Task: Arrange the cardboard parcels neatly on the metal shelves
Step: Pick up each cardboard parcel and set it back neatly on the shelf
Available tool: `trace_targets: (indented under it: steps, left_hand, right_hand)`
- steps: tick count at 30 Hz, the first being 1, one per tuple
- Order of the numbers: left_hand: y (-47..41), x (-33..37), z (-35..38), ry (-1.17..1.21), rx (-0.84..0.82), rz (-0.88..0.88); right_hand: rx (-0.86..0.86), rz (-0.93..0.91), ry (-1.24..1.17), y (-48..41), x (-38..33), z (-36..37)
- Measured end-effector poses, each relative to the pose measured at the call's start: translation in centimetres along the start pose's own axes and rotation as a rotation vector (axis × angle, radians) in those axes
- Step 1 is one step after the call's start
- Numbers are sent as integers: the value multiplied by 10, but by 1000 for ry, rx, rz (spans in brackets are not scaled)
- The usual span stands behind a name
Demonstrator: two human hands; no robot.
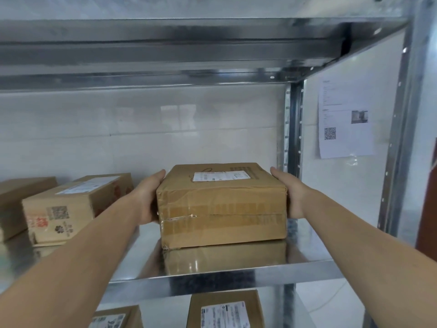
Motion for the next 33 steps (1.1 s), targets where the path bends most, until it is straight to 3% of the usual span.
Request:
trace_targets:
  steps: [12,22,33]
  left_hand:
    - [4,18,3,34,-23,101]
    - [6,25,-5,91,-68,276]
    - [12,32,-5,149,-26,324]
  right_hand:
    - [-93,-131,114,0,-16,2]
    - [-96,-259,82,7,-39,8]
    - [-127,-352,-59,16,-49,11]
Point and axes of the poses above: each hand's wrist, its own y-axis away from the middle knuckle, its own z-axis out of the palm, x = y × z, the point moved 4 cm from there along -y, towards the middle knuckle, and after that the axes turned 5 degrees about -x, right-handed, at the moved point
